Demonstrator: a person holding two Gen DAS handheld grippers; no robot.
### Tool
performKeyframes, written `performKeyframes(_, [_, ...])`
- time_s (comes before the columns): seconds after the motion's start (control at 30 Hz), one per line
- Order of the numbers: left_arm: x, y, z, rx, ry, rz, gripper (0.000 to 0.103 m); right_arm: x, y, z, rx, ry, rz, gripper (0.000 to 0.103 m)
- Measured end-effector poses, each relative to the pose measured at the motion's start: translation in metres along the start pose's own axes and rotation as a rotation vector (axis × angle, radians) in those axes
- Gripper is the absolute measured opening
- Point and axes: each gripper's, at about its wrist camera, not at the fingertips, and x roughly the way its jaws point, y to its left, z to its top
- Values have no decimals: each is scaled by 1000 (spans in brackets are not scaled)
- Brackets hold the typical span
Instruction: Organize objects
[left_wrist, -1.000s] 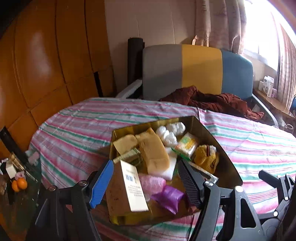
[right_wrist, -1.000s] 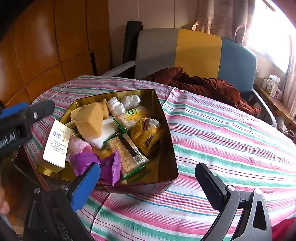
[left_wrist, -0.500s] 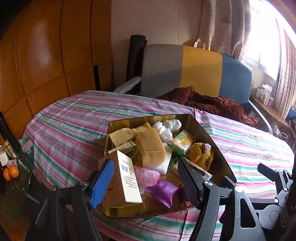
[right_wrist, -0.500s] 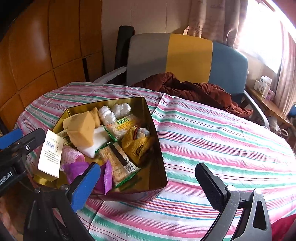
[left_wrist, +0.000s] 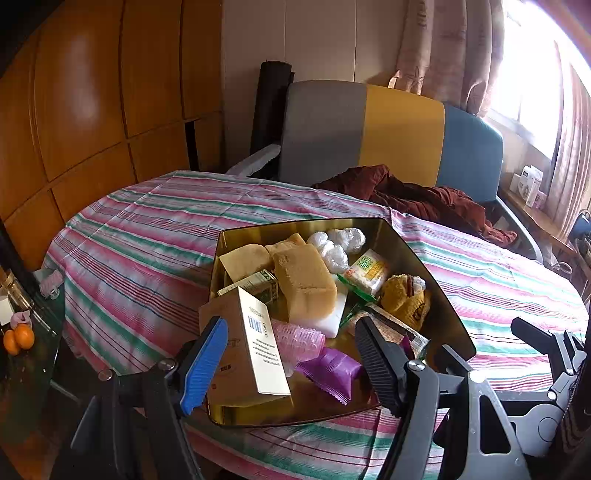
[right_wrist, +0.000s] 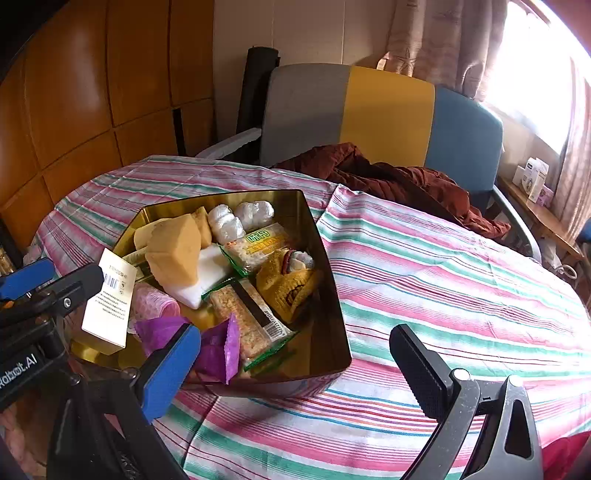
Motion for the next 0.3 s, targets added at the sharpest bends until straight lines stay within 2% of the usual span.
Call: performKeyframes(0.3, [0,6,-1,-14,-15,13,72,2,6,5,-15,-1,7,103])
